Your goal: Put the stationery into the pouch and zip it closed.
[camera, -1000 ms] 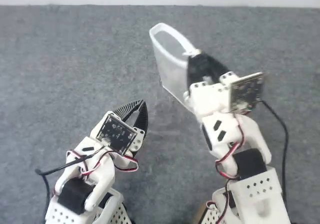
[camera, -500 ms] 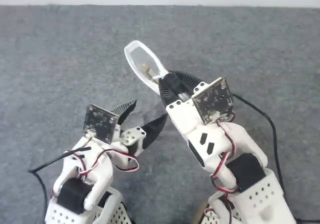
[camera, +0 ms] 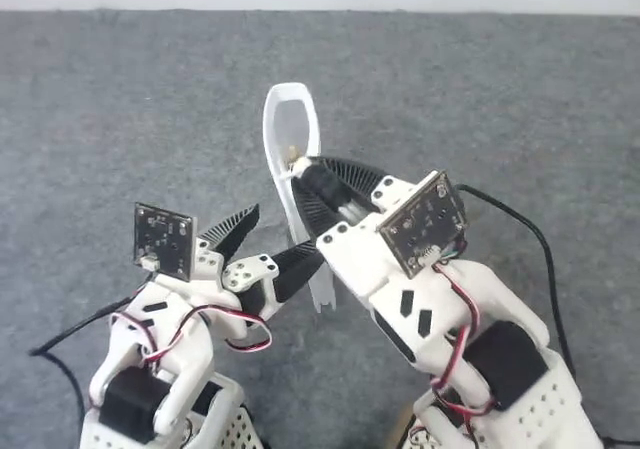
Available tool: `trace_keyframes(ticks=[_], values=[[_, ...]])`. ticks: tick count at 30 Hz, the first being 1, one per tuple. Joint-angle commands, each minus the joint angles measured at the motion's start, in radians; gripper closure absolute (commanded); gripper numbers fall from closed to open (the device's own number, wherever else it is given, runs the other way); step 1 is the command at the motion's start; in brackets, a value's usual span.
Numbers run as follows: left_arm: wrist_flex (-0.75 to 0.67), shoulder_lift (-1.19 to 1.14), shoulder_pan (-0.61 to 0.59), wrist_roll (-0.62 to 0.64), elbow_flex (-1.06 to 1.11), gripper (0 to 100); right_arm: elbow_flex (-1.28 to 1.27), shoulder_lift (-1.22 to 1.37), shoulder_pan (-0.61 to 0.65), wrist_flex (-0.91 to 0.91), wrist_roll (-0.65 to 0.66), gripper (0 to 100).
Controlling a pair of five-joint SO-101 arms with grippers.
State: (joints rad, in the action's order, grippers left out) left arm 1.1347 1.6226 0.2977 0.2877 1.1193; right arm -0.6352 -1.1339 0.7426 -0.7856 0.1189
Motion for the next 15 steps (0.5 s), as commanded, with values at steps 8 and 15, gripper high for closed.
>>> trace_keyframes(ticks=[8, 15], values=[[-0.012, 0.009, -0.018, 0.014, -0.061, 66, 0.084, -0.010, 0.012, -0.145, 0.057, 99.2], [-0.012, 0.009, -0.158, 0.006, -0.071, 71, 0.084, -0.010, 0.010, -0.166, 0.058, 99.2]])
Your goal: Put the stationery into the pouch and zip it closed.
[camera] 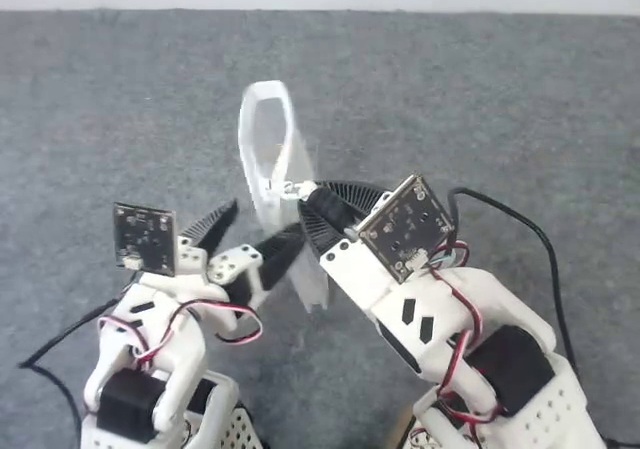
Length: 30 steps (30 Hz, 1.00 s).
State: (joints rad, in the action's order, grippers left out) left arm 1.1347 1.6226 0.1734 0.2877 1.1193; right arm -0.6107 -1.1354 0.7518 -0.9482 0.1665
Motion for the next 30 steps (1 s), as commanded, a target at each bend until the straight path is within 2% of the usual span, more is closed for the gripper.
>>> trace_keyframes(ticks=[1, 10, 16, 18, 22, 26, 30], values=[[-0.011, 0.009, -0.034, -0.009, -0.077, 71, 0.060, -0.008, 0.001, -0.005, 0.011, 99.2], [-0.015, 0.009, 0.049, -0.075, -0.079, 70, 0.043, -0.008, 0.039, -0.021, 0.012, 99.2], [-0.121, 0.009, 0.051, -0.080, -0.010, 71, 0.043, -0.008, 0.079, -0.041, 0.014, 99.2], [-0.155, 0.009, 0.051, -0.100, 0.019, 74, 0.043, -0.008, 0.077, -0.042, 0.023, 99.2], [-0.158, 0.009, 0.058, -0.192, 0.027, 87, 0.041, -0.008, 0.076, -0.048, 0.040, 99.2], [-0.158, 0.009, 0.060, -0.196, 0.027, 97, 0.041, -0.008, 0.054, -0.045, 0.034, 99.2], [-0.157, 0.009, 0.060, -0.195, 0.027, 99, 0.041, -0.008, 0.019, -0.039, 0.031, 99.2]])
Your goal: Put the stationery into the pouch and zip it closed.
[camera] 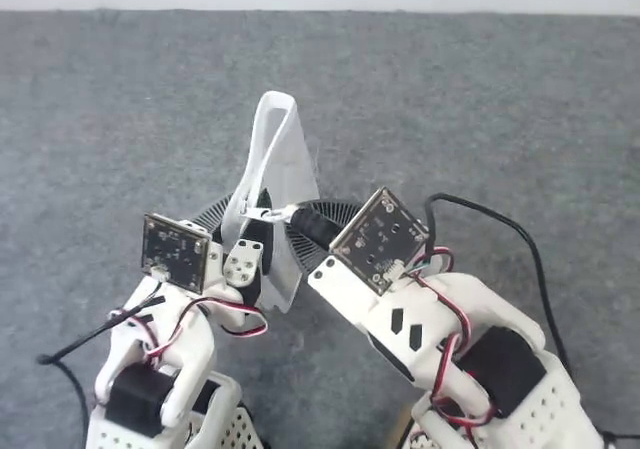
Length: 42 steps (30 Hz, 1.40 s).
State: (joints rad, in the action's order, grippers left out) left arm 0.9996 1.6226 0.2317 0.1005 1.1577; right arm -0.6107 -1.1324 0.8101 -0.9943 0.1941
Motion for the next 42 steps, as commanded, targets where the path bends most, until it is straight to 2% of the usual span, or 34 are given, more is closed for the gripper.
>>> trace_keyframes(ticks=[1, 5, 12, 19, 24, 42], values=[[-0.021, 0.009, 0.002, -0.006, -0.012, 99, 0.041, -0.013, -0.039, 0.007, 0.003, 99.2], [-0.020, 0.009, 0.002, -0.006, -0.010, 99, 0.041, -0.013, -0.039, 0.007, 0.003, 98.7], [-0.002, 0.009, 0.002, -0.009, -0.012, 99, 0.041, -0.013, -0.035, -0.027, 0.003, 87.1], [-0.002, 0.009, 0.002, -0.009, -0.012, 99, -0.014, -0.012, 0.048, 0.018, 0.005, 86.8], [0.000, 0.009, 0.002, -0.009, -0.012, 99, -0.080, -0.012, 0.058, 0.096, 0.006, 86.8], [-0.003, 0.009, 0.003, -0.009, -0.012, 99, -0.071, 0.108, 0.074, 0.182, 0.014, 89.4]])
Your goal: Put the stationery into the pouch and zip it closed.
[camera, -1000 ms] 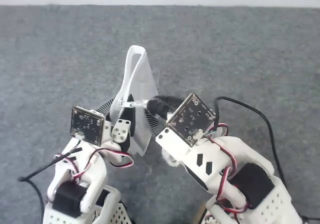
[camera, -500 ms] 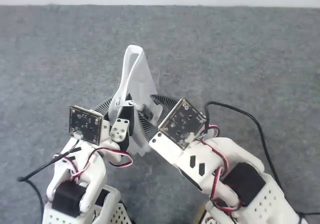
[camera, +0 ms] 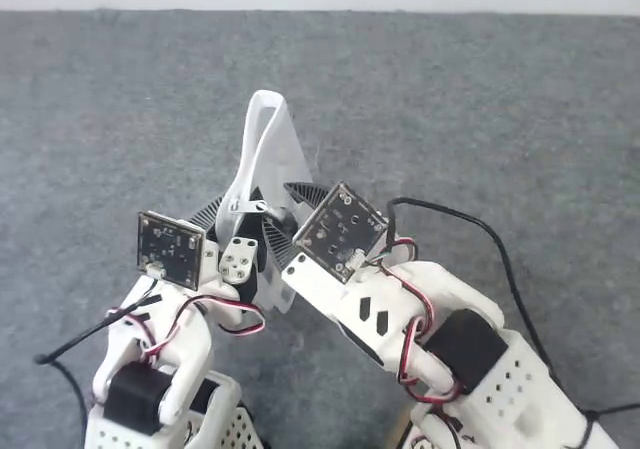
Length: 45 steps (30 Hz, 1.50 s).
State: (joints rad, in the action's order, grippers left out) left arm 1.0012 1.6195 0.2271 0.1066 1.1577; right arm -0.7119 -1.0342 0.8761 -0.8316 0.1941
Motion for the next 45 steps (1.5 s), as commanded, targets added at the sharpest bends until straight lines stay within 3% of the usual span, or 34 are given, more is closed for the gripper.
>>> trace_keyframes(ticks=[1, 7, 15, 21, 28, 36, 45], values=[[-0.005, 0.012, 0.008, -0.015, -0.012, 99, 0.032, 0.010, 0.008, 0.021, 0.014, 91.3], [-0.003, 0.012, 0.008, -0.015, -0.012, 99, 0.029, 0.019, 0.005, 0.077, 0.068, 99.3], [-0.002, 0.012, 0.012, -0.015, -0.012, 99, 0.029, 0.021, -0.125, 0.157, -0.017, 99.1], [0.021, 0.012, 0.083, -0.051, -0.010, 99, 0.029, 0.021, -0.217, 0.205, -0.086, 99.1], [0.021, 0.012, 0.086, -0.051, -0.010, 99, 0.028, 0.021, -0.234, 0.217, -0.091, 99.1], [0.021, 0.012, 0.087, -0.052, -0.010, 99, -0.083, 0.021, -0.337, 0.423, -0.118, 99.1], [0.021, 0.012, 0.087, -0.052, -0.008, 99, -0.092, 0.021, -0.386, 0.466, -0.130, 99.1]])
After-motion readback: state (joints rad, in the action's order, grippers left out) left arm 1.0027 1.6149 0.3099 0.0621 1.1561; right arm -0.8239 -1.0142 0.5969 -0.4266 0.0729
